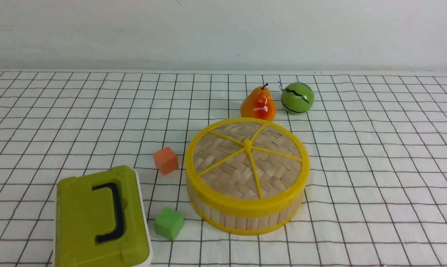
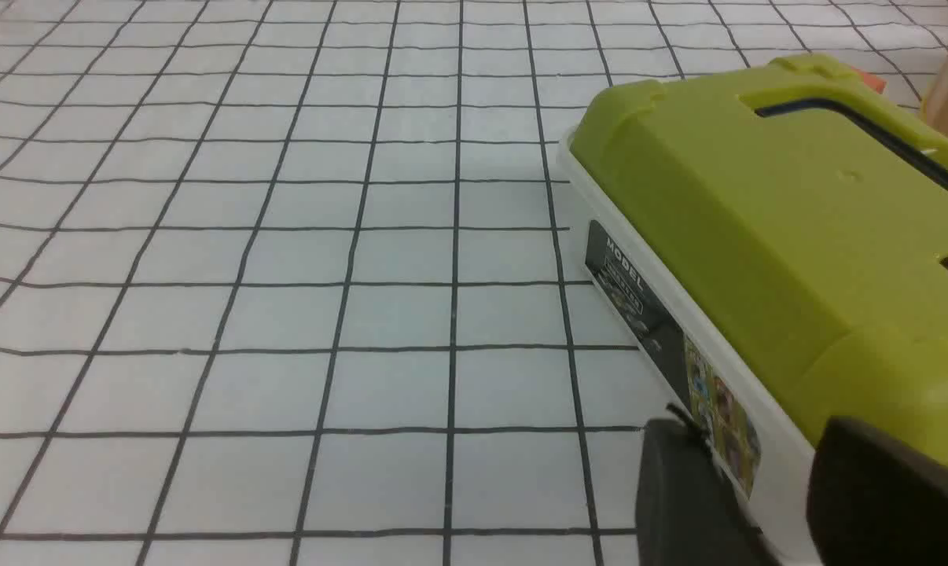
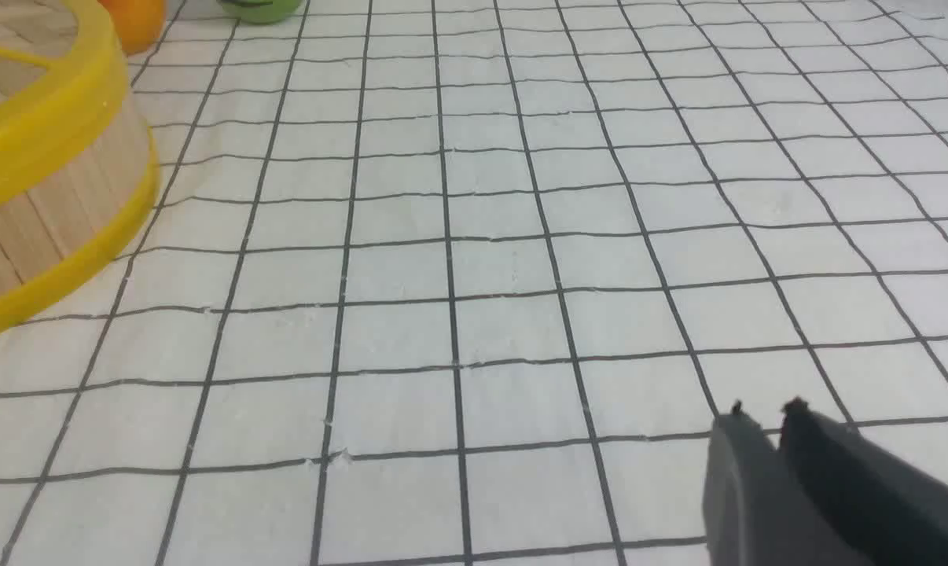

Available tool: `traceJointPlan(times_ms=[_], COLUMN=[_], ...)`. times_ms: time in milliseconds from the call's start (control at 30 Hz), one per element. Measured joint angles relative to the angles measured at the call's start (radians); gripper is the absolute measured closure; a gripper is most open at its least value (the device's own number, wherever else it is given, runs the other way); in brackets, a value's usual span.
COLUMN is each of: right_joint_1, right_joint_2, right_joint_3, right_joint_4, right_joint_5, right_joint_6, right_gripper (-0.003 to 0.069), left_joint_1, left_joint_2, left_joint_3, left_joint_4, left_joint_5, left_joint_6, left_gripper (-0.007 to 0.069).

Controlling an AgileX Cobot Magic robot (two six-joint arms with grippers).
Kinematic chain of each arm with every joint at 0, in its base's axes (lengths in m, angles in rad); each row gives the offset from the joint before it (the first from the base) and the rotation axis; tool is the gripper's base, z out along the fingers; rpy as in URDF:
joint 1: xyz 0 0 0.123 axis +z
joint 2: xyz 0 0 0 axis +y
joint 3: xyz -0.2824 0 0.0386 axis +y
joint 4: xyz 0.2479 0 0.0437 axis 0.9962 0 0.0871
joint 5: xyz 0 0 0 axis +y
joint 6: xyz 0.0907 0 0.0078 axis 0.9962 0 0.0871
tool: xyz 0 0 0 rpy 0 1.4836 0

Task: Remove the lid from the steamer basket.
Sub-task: Use the right arm to lift the lid of the steamer

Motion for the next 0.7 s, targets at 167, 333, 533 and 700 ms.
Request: traceJointPlan(times_ms=[167, 333, 533, 700], right_joint_1=[0.000, 0.000, 0.000, 0.000], right_joint_2=[0.000, 0.000, 0.000, 0.000], right_joint_3=[0.000, 0.000, 0.000, 0.000], right_joint_4=[0.000, 0.000, 0.000, 0.000], right_joint_5=[0.000, 0.000, 0.000, 0.000], right_joint_6=[0.000, 0.000, 0.000, 0.000], right_gripper=[0.0573, 0.0567, 0.0566, 0.0561], left_joint_1=[0.000, 0.000, 0.000, 0.000], left_joint_2=[0.000, 0.000, 0.000, 0.000], left_joint_3=[0.000, 0.000, 0.000, 0.000], left_joint_4=[0.000, 0.000, 0.000, 0.000], left_joint_5=[0.000, 0.000, 0.000, 0.000], left_joint_6=[0.000, 0.000, 0.000, 0.000], left_gripper=[0.0386, 0.0386, 0.0386, 0.0386])
